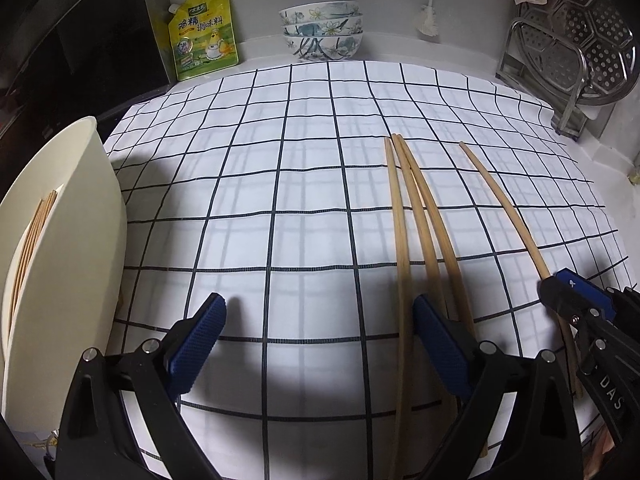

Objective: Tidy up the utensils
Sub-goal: 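Close the left tool on a chopstick while the right tool grasps another chopstick, then lift the held chopsticks with both tools and carry them over the basin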

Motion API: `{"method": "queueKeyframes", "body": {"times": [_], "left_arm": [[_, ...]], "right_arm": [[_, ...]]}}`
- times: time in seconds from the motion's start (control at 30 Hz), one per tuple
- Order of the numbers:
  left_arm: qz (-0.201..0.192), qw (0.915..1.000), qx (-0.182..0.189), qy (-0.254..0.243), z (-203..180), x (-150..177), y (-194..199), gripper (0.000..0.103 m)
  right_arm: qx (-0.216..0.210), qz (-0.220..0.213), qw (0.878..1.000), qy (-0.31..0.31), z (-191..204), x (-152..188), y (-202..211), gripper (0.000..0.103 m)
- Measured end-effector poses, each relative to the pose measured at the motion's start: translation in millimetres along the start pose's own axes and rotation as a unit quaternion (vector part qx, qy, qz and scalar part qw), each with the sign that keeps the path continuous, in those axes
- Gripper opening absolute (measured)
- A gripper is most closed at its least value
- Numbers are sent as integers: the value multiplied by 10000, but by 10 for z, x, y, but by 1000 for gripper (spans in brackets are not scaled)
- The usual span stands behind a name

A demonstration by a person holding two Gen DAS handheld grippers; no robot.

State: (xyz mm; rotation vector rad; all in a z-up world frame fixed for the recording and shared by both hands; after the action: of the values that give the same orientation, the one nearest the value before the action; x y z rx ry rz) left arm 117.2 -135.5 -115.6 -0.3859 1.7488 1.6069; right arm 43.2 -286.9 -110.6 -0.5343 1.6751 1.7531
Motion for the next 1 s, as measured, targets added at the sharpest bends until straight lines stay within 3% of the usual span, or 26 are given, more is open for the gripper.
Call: {"method": "queueKeyframes", "body": {"times": [0.13,0.3,0.4,0.53,1.0], "left_arm": [[-26,10000,2,-18,-29,-22,-7,89],[-152,9997,197,67,-72,-24,36,58],[-243,9995,206,58,-90,-15,68,36],[-225,9995,209,-77,-146,-7,97,7],[-101,9998,186,-67,-61,-24,241,8]], "right_arm": [[99,-9,9999,93,15,-25,-37,19],[193,-66,9996,198,46,-43,-68,18],[252,-121,9992,302,78,-34,-70,7],[174,-131,9995,236,55,-41,-72,7],[-245,-202,9992,-224,8,-70,32,6]]}}
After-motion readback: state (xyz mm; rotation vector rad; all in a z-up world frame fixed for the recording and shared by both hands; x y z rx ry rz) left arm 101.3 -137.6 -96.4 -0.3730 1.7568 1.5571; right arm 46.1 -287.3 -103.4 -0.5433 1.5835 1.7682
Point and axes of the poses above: each gripper's, at about its wrist camera, not at the fingertips, and y roughly against the way its jaws point, z to its left, x to its underside, the point moved 5 cm from there along -y, roughly the way its jaws point, and after that the axes turned 8 degrees about -z, right-handed, at the moved point
